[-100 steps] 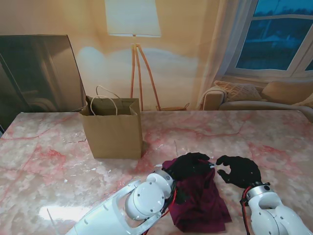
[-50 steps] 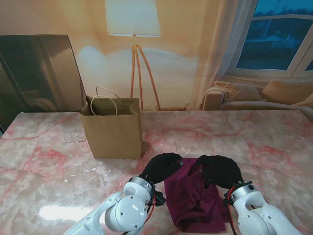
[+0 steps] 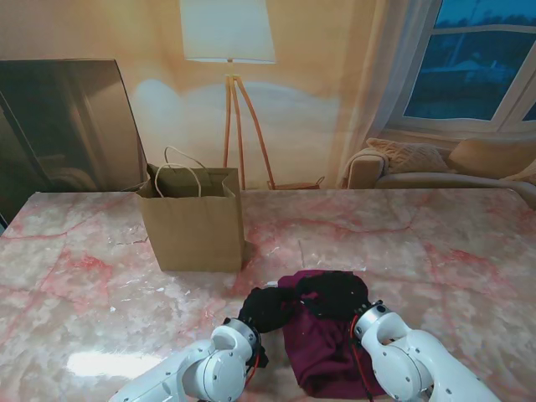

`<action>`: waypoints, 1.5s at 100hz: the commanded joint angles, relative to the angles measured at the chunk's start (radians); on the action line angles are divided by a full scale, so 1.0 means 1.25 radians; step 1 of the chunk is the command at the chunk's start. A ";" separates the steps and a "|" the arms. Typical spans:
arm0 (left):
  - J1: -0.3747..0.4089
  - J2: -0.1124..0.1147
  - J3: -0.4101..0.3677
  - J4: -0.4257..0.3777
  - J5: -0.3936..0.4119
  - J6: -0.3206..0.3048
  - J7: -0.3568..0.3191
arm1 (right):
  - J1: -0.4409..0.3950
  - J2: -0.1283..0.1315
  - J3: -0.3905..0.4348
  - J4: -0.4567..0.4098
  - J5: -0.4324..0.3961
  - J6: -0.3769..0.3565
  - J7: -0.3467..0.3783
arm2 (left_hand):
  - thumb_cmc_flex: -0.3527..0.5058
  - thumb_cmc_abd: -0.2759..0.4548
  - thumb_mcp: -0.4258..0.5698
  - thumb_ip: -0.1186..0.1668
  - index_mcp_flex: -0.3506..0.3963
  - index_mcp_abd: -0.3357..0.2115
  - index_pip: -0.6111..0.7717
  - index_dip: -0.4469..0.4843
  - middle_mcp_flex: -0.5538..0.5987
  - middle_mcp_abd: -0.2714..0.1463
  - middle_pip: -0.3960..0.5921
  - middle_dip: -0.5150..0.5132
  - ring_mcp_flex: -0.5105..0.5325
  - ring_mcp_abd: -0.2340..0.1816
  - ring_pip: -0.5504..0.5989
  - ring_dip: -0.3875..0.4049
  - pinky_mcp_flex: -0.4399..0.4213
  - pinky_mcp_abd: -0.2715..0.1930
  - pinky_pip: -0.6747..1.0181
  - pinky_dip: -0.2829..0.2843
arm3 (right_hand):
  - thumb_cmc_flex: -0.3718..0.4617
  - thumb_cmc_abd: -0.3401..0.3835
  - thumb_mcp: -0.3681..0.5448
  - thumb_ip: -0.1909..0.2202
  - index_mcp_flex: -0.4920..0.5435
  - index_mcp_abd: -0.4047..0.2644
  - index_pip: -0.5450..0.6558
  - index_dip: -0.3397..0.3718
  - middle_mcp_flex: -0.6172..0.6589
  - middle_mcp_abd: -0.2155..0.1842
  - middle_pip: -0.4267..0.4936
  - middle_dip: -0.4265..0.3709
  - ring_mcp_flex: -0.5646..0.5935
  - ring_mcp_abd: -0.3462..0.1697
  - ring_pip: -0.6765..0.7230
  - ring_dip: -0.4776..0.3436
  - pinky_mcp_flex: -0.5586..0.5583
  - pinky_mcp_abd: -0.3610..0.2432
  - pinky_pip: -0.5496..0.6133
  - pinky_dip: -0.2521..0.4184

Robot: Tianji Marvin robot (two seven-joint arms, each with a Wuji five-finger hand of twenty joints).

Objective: Fold the socks and the shorts into the kraft paper bag

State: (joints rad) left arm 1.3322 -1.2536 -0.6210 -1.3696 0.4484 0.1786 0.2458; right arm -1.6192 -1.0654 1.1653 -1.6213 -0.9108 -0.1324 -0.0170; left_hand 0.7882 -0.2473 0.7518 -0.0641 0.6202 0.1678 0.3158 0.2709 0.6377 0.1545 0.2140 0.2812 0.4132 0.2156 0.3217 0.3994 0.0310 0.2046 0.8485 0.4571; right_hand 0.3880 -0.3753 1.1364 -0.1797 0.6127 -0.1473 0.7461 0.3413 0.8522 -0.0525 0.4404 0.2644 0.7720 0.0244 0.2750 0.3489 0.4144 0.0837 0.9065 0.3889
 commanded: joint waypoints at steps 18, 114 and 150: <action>-0.056 0.012 0.072 0.052 0.058 -0.008 -0.058 | -0.026 0.014 0.010 -0.003 -0.039 0.010 0.049 | 0.000 0.010 0.026 0.022 -0.001 -0.065 0.029 -0.001 -0.040 -0.046 -0.005 -0.013 -0.017 -0.040 -0.011 0.010 0.003 -0.030 0.019 0.045 | -0.079 0.059 -0.038 0.047 -0.057 -0.033 -0.086 0.020 -0.021 0.007 0.000 0.000 0.005 0.039 0.028 0.036 -0.002 0.028 0.045 0.105; 0.005 0.060 -0.010 -0.016 0.073 0.083 -0.139 | -0.245 0.012 0.268 -0.119 -0.049 -0.014 0.099 | -0.165 0.116 -0.209 0.054 0.067 -0.134 0.074 0.053 -0.071 -0.028 -0.036 -0.009 -0.036 -0.038 -0.026 0.027 -0.033 -0.035 -0.044 0.069 | -0.159 0.059 -0.127 0.017 0.155 -0.071 -0.011 -0.021 0.157 0.015 0.038 0.004 0.190 0.035 0.143 0.143 0.097 0.048 0.170 0.175; 0.042 0.031 -0.053 -0.104 0.137 0.037 0.036 | -0.197 -0.007 0.234 -0.143 -0.062 0.034 -0.031 | -0.210 0.103 -0.225 0.064 0.042 -0.142 0.068 0.049 0.016 -0.013 -0.003 0.026 0.030 -0.028 0.013 0.052 0.007 -0.005 -0.029 0.069 | -0.161 -0.010 -0.091 0.005 0.143 -0.081 -0.007 -0.012 0.125 0.003 0.039 0.006 0.160 0.016 0.121 0.138 0.076 0.047 0.151 0.153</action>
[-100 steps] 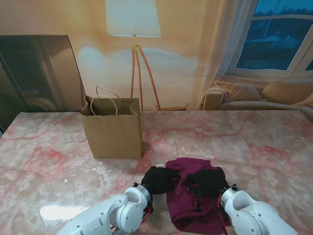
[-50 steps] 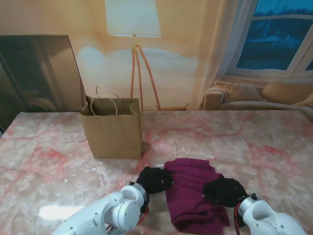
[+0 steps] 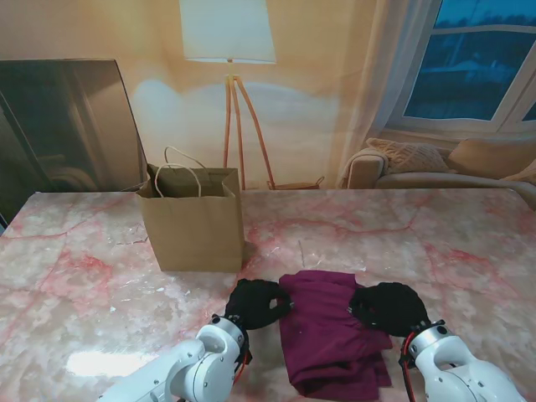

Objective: Fold the socks and the shorts into the kraft paper bag

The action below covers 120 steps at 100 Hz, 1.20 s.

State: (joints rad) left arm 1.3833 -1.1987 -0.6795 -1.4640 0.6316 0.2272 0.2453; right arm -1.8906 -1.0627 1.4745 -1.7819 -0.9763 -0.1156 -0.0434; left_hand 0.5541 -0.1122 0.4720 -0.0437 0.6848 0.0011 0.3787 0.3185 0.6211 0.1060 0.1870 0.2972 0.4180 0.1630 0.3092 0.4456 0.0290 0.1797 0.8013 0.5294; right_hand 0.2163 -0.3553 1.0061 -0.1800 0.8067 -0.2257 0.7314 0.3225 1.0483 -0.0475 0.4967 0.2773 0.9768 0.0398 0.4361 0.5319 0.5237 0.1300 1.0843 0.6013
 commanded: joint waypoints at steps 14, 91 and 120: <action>-0.016 -0.048 -0.012 -0.006 -0.001 0.015 0.154 | 0.081 -0.009 -0.054 0.012 -0.002 0.058 -0.002 | 0.006 -0.135 0.121 -0.020 0.061 -0.031 0.262 0.136 0.166 0.012 0.125 0.154 0.145 0.031 0.148 0.127 0.098 0.041 0.121 0.034 | 0.023 -0.093 0.053 -0.043 -0.009 -0.042 0.077 0.009 -0.047 -0.006 0.002 0.006 -0.036 -0.004 -0.036 -0.020 -0.032 0.004 -0.012 -0.026; -0.305 -0.116 0.142 0.309 -0.172 -0.016 -0.036 | 0.396 0.002 -0.332 0.296 -0.008 0.183 0.036 | -0.036 -0.301 0.231 -0.042 -0.279 0.131 -0.150 -0.123 -0.241 0.004 -0.005 -0.048 -0.082 -0.053 -0.038 -0.085 0.041 -0.070 -0.027 -0.105 | 0.030 -0.372 0.169 -0.016 -0.409 0.150 -0.146 0.003 -0.490 0.041 -0.073 -0.021 -0.367 0.049 -0.175 -0.161 -0.171 0.000 -0.209 -0.027; -0.357 -0.158 0.196 0.424 -0.187 -0.032 -0.042 | 0.456 0.005 -0.393 0.381 0.021 0.195 0.063 | -0.040 -0.357 0.253 -0.055 -0.300 0.136 -0.167 -0.131 -0.150 0.003 0.022 -0.034 0.057 -0.024 0.067 0.056 0.082 -0.014 0.076 0.020 | 0.028 -0.374 0.175 -0.018 -0.463 0.206 -0.145 -0.043 -0.464 0.040 0.009 0.009 -0.248 -0.012 -0.048 -0.049 -0.106 -0.033 -0.096 0.048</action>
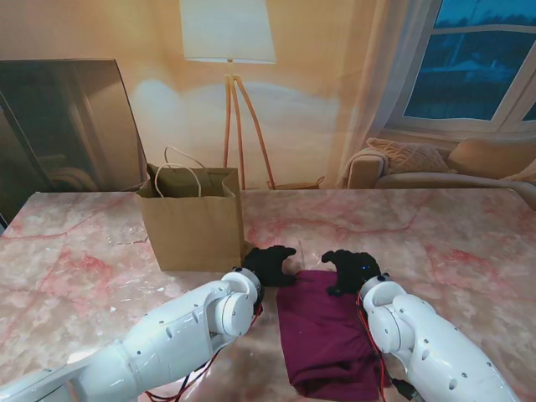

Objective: Fold the socks and the shorts into the kraft paper bag

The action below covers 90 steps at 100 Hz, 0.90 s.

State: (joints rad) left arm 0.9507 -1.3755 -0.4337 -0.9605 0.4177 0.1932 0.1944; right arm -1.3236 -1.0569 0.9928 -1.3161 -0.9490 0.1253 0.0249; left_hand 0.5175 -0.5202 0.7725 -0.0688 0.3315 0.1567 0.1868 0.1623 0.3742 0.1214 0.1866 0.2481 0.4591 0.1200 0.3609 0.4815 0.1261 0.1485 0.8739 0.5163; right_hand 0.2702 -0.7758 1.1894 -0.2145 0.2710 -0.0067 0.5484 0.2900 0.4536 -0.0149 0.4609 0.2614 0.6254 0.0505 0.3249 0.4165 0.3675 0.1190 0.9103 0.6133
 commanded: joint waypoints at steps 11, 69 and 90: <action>-0.022 -0.046 0.011 0.079 -0.032 -0.029 0.023 | 0.016 -0.002 -0.024 0.032 0.021 0.001 0.004 | -0.011 -0.054 0.045 -0.044 -0.012 0.015 -0.009 -0.008 0.182 -0.054 0.114 0.098 0.037 0.005 0.038 0.062 0.007 0.016 0.023 0.039 | -0.001 -0.047 0.039 0.012 -0.051 0.057 0.004 -0.043 0.091 -0.035 0.203 0.094 0.103 -0.031 0.129 0.120 0.055 -0.021 0.074 0.036; -0.053 -0.086 0.058 0.178 -0.029 -0.051 0.017 | 0.029 -0.013 -0.034 0.075 0.028 -0.038 -0.090 | 0.129 -0.187 0.035 -0.123 0.329 -0.281 0.545 0.207 0.370 -0.138 0.415 0.694 0.102 0.015 0.179 0.304 0.024 0.079 0.027 -0.011 | 0.149 -0.217 0.068 -0.160 0.536 -0.437 0.412 0.112 0.420 -0.147 0.408 0.527 0.225 -0.070 0.408 0.332 0.116 0.024 0.209 0.031; -0.046 -0.074 0.046 0.162 -0.032 -0.072 0.021 | 0.009 -0.022 -0.005 0.053 0.037 -0.048 -0.127 | 0.155 -0.158 0.061 -0.082 0.223 -0.339 0.749 0.473 0.368 -0.050 0.069 0.132 0.185 0.022 0.032 0.047 0.073 0.064 0.062 0.007 | 0.178 -0.206 0.071 -0.147 0.540 -0.383 0.412 0.136 0.608 -0.042 0.125 0.068 0.461 0.000 0.207 0.127 0.385 0.039 0.383 0.053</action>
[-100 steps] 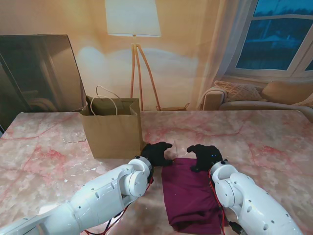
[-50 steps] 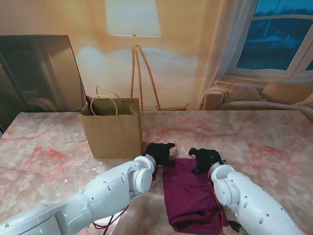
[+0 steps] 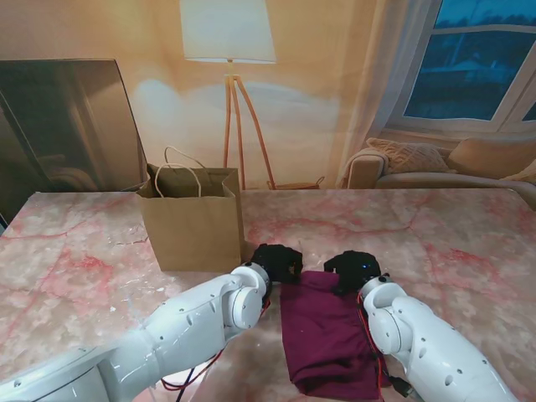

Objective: Fold the socks and the shorts into the kraft paper bag

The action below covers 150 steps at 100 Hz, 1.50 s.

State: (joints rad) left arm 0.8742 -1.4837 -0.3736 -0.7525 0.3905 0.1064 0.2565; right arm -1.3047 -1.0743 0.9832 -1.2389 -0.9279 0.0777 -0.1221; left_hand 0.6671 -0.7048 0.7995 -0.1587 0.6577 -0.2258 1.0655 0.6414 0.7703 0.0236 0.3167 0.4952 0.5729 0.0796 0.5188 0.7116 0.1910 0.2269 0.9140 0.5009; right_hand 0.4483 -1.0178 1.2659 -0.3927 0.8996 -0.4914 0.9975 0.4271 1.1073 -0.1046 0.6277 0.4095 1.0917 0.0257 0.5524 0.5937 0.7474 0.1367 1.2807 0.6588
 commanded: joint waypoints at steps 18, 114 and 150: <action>0.022 0.013 -0.022 -0.008 -0.034 -0.021 -0.024 | -0.014 -0.019 0.017 -0.011 0.036 -0.022 -0.065 | 0.041 0.028 0.147 0.012 -0.035 -0.049 0.147 0.334 0.316 0.002 -0.010 0.032 0.324 0.010 0.058 -0.108 0.174 0.010 0.190 0.044 | 0.048 -0.066 0.037 -0.014 0.047 0.056 0.072 0.008 0.181 0.054 0.090 -0.012 0.176 0.011 0.221 0.069 0.191 0.013 0.219 -0.043; 0.114 0.101 -0.149 -0.262 0.140 0.027 0.180 | -0.058 -0.036 0.087 -0.008 0.000 -0.135 -0.282 | 0.089 -0.016 0.146 -0.002 -0.016 -0.058 0.178 0.376 0.420 -0.083 -0.060 0.264 0.413 -0.007 0.147 -0.024 0.270 -0.035 0.270 0.011 | 0.072 -0.054 0.029 -0.003 0.018 0.011 0.121 -0.007 0.120 0.023 0.127 0.061 0.122 -0.014 0.189 0.127 0.078 -0.012 0.140 -0.026; 0.254 0.162 -0.214 -0.393 0.210 -0.045 0.202 | -0.205 -0.018 0.151 -0.096 -0.085 -0.206 -0.348 | 0.086 -0.010 0.142 -0.006 -0.015 -0.077 0.169 0.391 0.415 -0.091 -0.074 0.257 0.377 -0.010 0.127 -0.012 0.235 -0.027 0.253 0.014 | 0.066 -0.053 0.028 -0.005 0.018 0.012 0.122 -0.019 0.122 0.028 0.137 0.070 0.124 -0.013 0.203 0.141 0.077 -0.017 0.134 -0.019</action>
State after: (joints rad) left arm 1.1590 -1.2981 -0.6412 -1.2282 0.6465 0.0561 0.4918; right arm -1.5235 -1.1012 1.1789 -1.3476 -1.0288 -0.1664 -0.5488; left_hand 0.7386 -0.7064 0.9399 -0.1648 0.6179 -0.2939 1.2570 1.1059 1.2566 -0.0538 0.2331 0.8130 1.0565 0.0692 0.6976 0.6833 0.4971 0.1889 1.2342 0.5195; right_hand 0.5003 -1.0795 1.2672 -0.3927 0.9197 -0.4466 1.0881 0.4078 1.2648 -0.0690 0.7724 0.4783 1.2562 0.0266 0.7838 0.7374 0.8458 0.1381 1.4414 0.6053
